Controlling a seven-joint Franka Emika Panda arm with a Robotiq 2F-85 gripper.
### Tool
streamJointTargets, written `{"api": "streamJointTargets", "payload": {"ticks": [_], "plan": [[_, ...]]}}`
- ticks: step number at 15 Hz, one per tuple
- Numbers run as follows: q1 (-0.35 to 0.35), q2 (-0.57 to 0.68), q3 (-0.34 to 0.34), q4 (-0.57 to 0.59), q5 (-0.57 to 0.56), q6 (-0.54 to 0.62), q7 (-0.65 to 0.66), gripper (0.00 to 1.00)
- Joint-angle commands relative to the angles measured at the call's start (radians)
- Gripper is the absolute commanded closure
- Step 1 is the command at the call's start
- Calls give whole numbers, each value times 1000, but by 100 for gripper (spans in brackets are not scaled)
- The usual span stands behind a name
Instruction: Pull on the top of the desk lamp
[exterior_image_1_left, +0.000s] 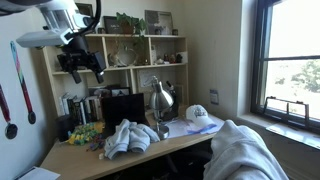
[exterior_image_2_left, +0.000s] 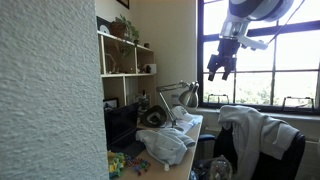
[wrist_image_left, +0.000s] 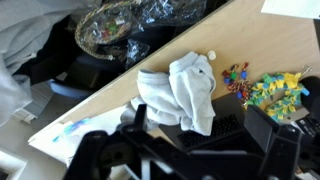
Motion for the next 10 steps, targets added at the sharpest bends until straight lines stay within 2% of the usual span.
{"api": "streamJointTargets", "payload": {"ticks": [1, 6, 10], "plan": [[-25, 137, -44, 152, -30, 69, -52, 0], [-26, 310, -115, 310, -12, 141, -123, 0], [-27, 420, -137, 387, 18, 167, -160, 0]]}}
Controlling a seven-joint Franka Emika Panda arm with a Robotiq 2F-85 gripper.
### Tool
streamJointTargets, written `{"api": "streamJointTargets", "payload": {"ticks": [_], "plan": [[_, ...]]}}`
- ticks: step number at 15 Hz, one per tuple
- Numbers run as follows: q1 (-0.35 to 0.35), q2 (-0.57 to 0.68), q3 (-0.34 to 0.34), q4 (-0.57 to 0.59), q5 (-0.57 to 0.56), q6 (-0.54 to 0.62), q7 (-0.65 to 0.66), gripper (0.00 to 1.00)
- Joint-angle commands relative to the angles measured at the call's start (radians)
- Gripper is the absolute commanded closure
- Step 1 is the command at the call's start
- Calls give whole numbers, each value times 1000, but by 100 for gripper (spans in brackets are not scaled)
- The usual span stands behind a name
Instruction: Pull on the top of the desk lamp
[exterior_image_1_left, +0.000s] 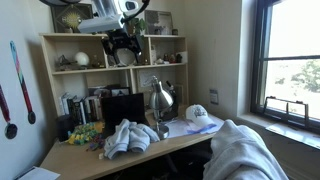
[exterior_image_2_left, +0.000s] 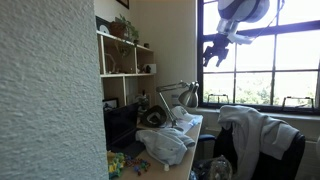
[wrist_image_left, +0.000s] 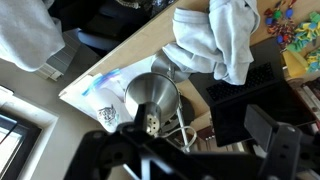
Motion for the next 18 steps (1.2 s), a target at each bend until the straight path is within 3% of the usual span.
{"api": "streamJointTargets", "payload": {"ticks": [1, 18], "plan": [[-12, 119, -3, 90, 32, 25, -42, 0], [-79, 478, -2, 303, 211, 121, -255, 0]]}}
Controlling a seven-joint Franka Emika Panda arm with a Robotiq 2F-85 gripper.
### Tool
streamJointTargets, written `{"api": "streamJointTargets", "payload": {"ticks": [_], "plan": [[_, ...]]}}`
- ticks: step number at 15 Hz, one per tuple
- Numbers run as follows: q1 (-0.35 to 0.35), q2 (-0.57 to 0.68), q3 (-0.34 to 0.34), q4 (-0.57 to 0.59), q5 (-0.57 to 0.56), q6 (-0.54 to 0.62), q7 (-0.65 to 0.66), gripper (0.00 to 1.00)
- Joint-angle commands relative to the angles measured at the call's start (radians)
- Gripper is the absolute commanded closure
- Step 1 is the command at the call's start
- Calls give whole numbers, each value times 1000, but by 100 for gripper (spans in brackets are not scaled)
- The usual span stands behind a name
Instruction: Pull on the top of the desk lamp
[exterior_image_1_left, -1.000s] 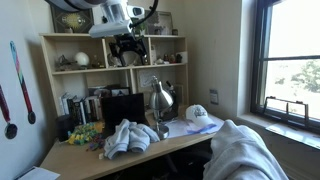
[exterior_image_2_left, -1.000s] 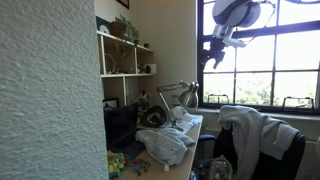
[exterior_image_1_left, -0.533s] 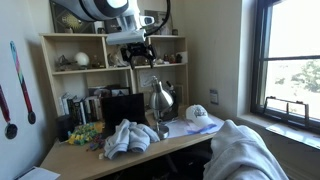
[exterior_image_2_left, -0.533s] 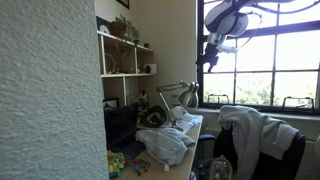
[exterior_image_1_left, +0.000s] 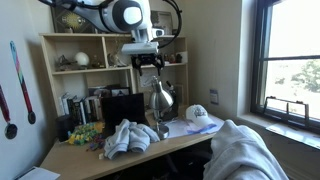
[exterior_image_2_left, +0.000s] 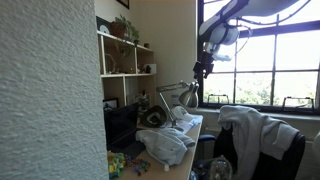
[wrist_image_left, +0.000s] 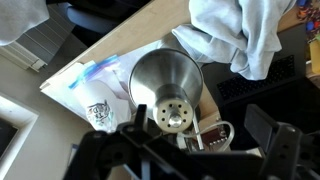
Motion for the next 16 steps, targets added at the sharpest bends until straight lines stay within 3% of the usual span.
{"api": "streamJointTargets", "payload": {"ticks": [1, 4, 5, 6, 10, 15, 16], "plan": [[-36, 74, 20, 67, 53, 19, -60, 0], [-54, 121, 34, 101, 85, 32, -88, 0], [-60, 126, 41, 107, 89, 30, -92, 7], [-66, 135, 47, 115, 95, 28, -96, 26], [-84, 148, 69, 126, 95, 27, -104, 58], [-97, 148, 81, 116, 85, 36, -105, 94], [-100, 148, 81, 117, 84, 37, -105, 95]]}}
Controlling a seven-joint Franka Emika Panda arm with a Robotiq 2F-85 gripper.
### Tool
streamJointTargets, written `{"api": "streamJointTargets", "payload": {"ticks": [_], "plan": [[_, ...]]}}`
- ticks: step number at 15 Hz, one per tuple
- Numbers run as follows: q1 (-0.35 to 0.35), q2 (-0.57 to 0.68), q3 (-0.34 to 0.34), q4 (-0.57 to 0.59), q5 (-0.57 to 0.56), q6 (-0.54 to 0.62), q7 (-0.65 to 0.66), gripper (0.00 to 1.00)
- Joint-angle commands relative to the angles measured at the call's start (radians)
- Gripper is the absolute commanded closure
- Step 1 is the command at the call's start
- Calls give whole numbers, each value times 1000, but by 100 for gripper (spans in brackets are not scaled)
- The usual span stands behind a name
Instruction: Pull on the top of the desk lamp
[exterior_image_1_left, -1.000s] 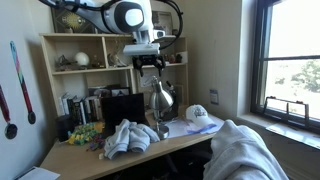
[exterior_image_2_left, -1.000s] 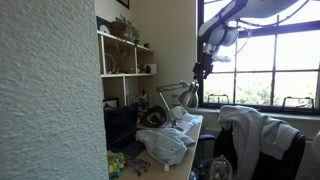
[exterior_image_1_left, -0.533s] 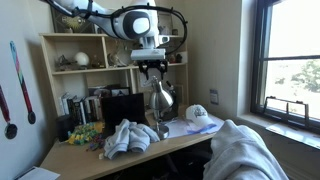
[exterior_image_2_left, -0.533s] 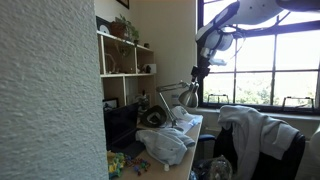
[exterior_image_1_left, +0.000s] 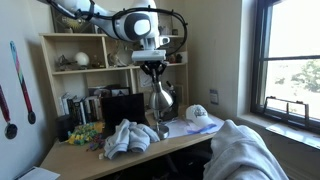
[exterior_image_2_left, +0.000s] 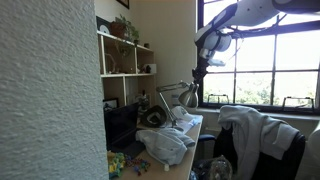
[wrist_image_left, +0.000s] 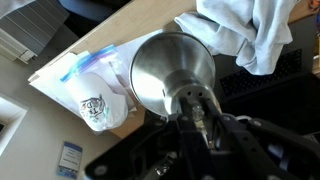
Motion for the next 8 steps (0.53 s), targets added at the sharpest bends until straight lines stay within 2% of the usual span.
{"api": "streamJointTargets", "payload": {"ticks": [1, 2, 8], "plan": [[-27, 7, 18, 12, 8, 12, -32, 94], [-28, 5, 18, 13, 7, 12, -31, 91], [-28, -1, 20, 9, 1, 18, -34, 92]]}}
